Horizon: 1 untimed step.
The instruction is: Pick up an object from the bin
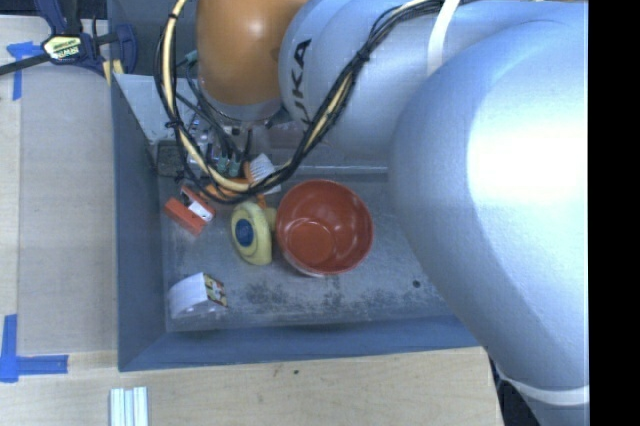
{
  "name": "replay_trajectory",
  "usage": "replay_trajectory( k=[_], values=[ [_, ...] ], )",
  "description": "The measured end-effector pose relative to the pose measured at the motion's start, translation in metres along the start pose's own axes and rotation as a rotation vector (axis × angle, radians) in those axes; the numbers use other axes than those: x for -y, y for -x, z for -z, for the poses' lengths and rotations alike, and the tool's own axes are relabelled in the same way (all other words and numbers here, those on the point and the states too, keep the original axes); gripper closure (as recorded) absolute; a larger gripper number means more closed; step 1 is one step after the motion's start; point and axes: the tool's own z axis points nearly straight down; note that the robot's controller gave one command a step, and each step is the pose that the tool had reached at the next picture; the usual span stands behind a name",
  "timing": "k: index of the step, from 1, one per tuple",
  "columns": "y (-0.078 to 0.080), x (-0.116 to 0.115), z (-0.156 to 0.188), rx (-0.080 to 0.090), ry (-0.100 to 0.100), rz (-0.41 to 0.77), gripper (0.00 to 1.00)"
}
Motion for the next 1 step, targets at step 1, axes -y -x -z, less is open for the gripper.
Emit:
replay_trajectory(
  k=[1],
  values=[
    [-0.0034, 0.0013, -0.046, 0.003, 0.001, 0.493, 1.0]
  ],
)
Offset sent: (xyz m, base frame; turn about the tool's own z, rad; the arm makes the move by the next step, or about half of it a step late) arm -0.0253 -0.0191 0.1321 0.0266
